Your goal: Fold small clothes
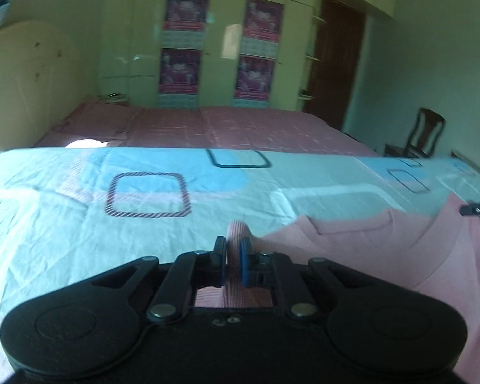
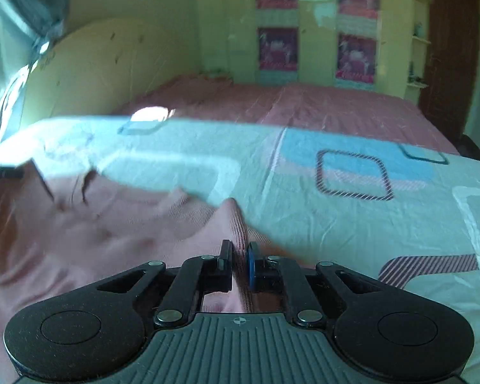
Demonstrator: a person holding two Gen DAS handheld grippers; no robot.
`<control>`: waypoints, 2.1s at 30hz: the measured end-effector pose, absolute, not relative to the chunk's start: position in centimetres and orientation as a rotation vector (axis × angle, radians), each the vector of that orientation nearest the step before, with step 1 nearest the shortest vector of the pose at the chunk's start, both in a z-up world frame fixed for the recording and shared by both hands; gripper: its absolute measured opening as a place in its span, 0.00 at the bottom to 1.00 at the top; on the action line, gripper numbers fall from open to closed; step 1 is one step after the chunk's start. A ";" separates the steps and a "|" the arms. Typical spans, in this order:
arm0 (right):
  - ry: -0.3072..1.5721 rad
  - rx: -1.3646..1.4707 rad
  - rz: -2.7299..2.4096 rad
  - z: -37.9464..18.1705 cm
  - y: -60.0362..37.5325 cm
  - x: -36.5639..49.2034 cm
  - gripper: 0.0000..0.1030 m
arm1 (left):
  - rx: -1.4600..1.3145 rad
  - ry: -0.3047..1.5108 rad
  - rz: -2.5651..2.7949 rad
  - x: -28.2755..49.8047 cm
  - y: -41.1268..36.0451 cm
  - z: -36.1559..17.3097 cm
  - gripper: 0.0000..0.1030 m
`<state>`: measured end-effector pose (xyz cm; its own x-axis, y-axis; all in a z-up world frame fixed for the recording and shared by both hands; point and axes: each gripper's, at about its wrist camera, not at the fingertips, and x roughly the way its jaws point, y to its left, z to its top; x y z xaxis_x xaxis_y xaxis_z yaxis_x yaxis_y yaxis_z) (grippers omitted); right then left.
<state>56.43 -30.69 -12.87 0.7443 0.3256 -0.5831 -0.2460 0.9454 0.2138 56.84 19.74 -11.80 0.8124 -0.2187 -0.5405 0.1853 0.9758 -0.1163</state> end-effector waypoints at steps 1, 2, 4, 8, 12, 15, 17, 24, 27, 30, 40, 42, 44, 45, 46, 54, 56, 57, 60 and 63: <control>0.671 0.161 0.269 -13.4 -31.1 57.2 0.07 | -0.089 0.597 -0.195 57.5 20.0 -12.0 0.07; 0.687 0.185 0.255 -13.8 -31.0 57.9 0.07 | -0.107 0.613 -0.178 58.2 19.9 -12.2 0.07; 0.693 0.176 0.246 -13.9 -30.3 58.8 0.07 | -0.098 0.618 -0.169 59.0 19.1 -11.9 0.07; 0.709 0.131 0.237 -13.8 -29.5 59.6 0.07 | -0.039 0.597 -0.170 59.4 18.1 -11.3 0.07; 0.799 0.129 0.201 -15.9 -29.9 60.3 0.08 | 0.039 0.679 -0.140 60.6 17.5 -13.4 0.07; 0.803 0.127 0.175 -16.5 -29.6 60.3 0.08 | 0.120 0.711 -0.126 60.6 16.8 -15.2 0.09; 0.802 0.112 0.162 -16.2 -29.3 60.2 0.08 | 0.144 0.710 -0.099 60.5 16.6 -14.9 0.18; 0.705 0.071 0.336 -12.2 -25.0 54.6 0.47 | 0.058 0.604 -0.231 53.4 13.1 -10.1 0.48; 0.728 0.005 0.497 -12.8 -20.1 53.1 0.43 | 0.194 0.624 -0.379 51.5 6.8 -11.3 0.51; 0.779 -0.080 0.486 -14.8 -16.3 53.9 0.44 | 0.225 0.703 -0.392 52.6 4.0 -14.1 0.59; 0.784 -0.084 0.424 -15.6 -17.7 55.2 0.44 | 0.146 0.720 -0.322 54.4 8.4 -14.7 0.66; 0.763 -0.043 0.263 -15.0 -21.1 55.2 0.44 | 0.117 0.723 -0.263 54.5 11.3 -14.6 0.67; 0.807 0.020 0.150 -15.6 -24.7 55.7 0.44 | 0.114 0.728 -0.214 54.6 13.3 -14.8 0.67; 0.831 0.078 0.175 -16.1 -26.2 56.0 0.44 | 0.124 0.741 -0.182 54.7 14.0 -15.0 0.67; 0.829 0.094 0.199 -16.1 -26.8 56.0 0.44 | 0.115 0.735 -0.191 54.6 14.5 -15.1 0.67; 0.721 0.031 0.386 -11.2 -20.9 50.6 0.44 | 0.092 0.643 -0.316 49.1 7.7 -11.5 0.61; 0.727 -0.004 0.467 -11.5 -17.8 49.1 0.44 | 0.113 0.655 -0.351 48.4 4.8 -12.0 0.61; 0.730 -0.032 0.485 -12.0 -16.6 48.5 0.44 | 0.115 0.677 -0.361 48.4 3.7 -12.6 0.61; 0.788 -0.138 0.454 -14.9 -13.9 47.6 0.44 | 0.163 0.755 -0.325 48.9 1.8 -15.1 0.63; 0.764 -0.168 0.442 -15.0 -13.8 46.6 0.44 | 0.203 0.746 -0.322 48.1 1.6 -14.6 0.61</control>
<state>46.62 -13.84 -15.03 0.6361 0.3246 -0.7000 -0.4448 0.8956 0.0111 48.12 1.63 -14.60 0.6886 -0.2138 -0.6929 0.3570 0.9317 0.0673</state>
